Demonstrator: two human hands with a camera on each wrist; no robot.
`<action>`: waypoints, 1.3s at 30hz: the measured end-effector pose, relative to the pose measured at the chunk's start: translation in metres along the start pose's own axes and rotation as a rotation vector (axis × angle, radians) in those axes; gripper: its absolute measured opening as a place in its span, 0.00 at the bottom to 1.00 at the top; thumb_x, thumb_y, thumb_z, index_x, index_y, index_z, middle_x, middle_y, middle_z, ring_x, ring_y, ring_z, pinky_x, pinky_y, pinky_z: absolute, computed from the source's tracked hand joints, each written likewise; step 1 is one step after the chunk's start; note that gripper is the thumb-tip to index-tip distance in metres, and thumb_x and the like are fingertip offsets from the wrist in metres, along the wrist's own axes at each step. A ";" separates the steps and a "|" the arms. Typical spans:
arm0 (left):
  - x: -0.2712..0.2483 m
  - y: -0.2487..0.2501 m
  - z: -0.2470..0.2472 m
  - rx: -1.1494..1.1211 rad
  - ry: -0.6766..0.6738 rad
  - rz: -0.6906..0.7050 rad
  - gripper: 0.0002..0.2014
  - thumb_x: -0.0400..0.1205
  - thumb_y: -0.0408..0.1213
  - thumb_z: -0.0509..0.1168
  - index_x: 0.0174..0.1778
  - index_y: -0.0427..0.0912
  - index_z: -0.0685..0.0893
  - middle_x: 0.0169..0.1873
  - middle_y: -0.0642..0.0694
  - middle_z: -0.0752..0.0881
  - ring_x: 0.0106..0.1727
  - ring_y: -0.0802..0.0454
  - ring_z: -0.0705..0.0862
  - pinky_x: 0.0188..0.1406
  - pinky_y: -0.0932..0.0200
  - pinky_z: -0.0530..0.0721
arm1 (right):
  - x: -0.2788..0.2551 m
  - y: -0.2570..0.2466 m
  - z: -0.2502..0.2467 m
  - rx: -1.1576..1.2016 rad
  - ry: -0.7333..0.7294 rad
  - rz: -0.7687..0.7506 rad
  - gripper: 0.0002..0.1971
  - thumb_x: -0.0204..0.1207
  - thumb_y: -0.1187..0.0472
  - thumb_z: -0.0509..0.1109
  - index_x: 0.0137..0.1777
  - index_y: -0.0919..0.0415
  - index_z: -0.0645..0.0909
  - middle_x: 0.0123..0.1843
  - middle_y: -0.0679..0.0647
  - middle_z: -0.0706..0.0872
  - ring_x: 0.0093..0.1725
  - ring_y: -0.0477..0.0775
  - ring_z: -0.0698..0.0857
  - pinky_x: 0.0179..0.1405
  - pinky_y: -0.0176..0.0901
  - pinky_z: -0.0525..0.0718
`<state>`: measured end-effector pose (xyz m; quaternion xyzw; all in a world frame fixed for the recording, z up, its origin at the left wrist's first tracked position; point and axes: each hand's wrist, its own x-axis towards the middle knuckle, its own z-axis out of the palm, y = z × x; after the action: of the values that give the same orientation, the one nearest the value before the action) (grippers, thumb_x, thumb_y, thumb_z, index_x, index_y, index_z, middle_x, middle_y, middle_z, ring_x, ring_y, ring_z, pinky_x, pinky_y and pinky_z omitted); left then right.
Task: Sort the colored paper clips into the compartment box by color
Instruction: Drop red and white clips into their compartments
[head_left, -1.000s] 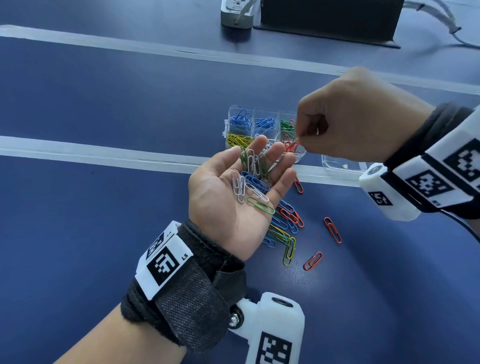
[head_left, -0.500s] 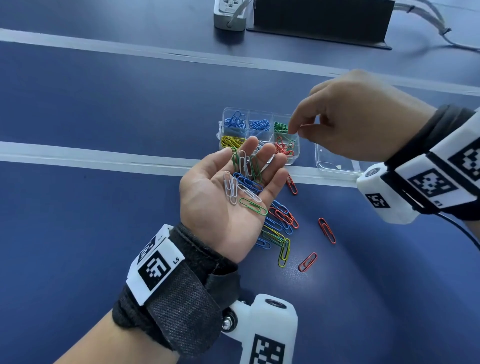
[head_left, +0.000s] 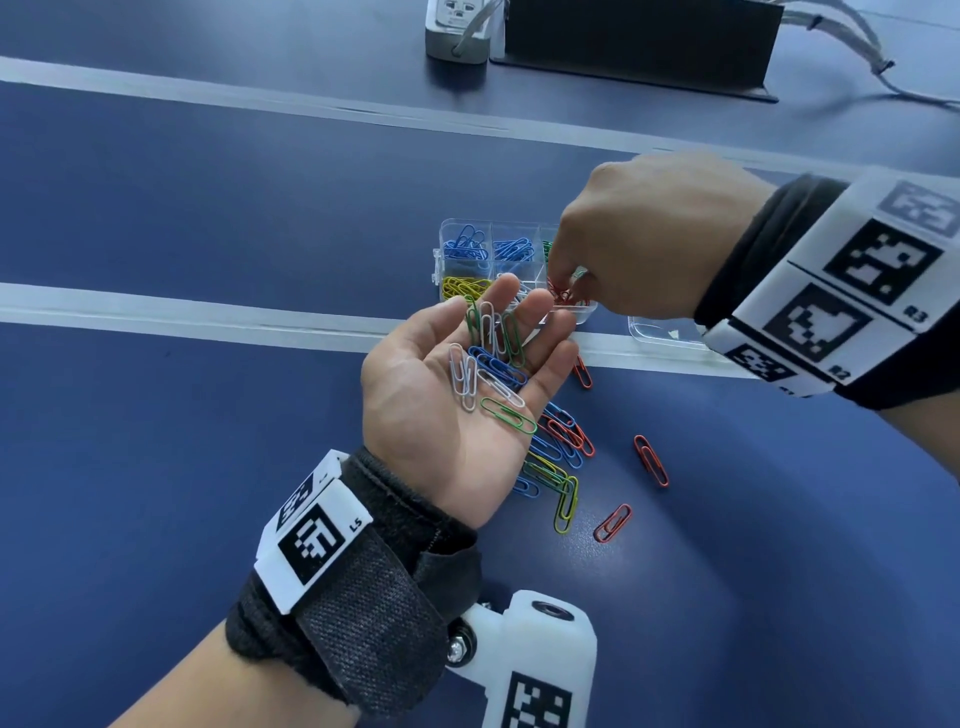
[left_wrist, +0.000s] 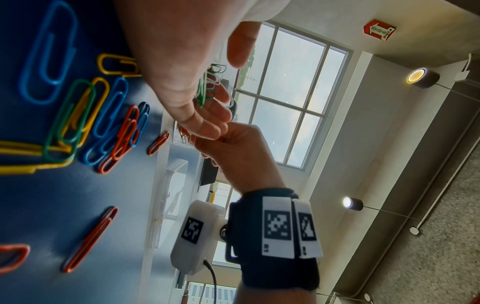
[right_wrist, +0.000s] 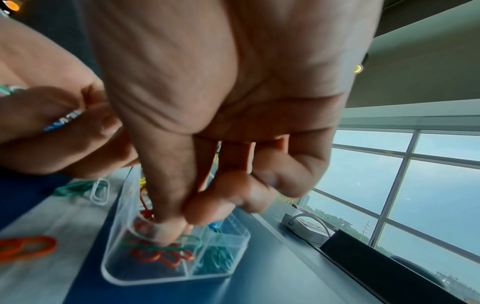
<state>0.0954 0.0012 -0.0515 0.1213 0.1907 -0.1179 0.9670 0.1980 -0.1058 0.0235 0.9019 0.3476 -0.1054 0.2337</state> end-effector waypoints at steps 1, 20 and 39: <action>0.000 0.000 0.000 -0.002 -0.004 0.000 0.16 0.78 0.41 0.54 0.50 0.37 0.83 0.43 0.38 0.87 0.47 0.40 0.87 0.50 0.47 0.86 | 0.001 0.001 0.000 -0.008 -0.006 -0.005 0.09 0.73 0.63 0.64 0.44 0.53 0.86 0.33 0.55 0.76 0.33 0.64 0.77 0.23 0.35 0.63; -0.001 0.001 0.002 0.011 -0.030 0.006 0.16 0.73 0.40 0.57 0.49 0.36 0.84 0.41 0.38 0.87 0.45 0.41 0.87 0.50 0.48 0.86 | -0.007 0.029 0.020 0.060 0.117 -0.243 0.09 0.79 0.62 0.61 0.50 0.52 0.83 0.47 0.51 0.84 0.43 0.64 0.83 0.35 0.49 0.81; -0.004 0.002 0.005 0.023 -0.006 -0.019 0.20 0.78 0.40 0.54 0.59 0.33 0.83 0.56 0.33 0.87 0.58 0.36 0.85 0.57 0.42 0.83 | -0.001 0.026 0.023 0.421 0.309 -0.044 0.13 0.77 0.62 0.62 0.52 0.51 0.87 0.49 0.58 0.88 0.47 0.67 0.85 0.47 0.57 0.84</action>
<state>0.0948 0.0027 -0.0449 0.1301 0.1876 -0.1295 0.9650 0.2147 -0.1344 0.0130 0.9284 0.3690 -0.0411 -0.0172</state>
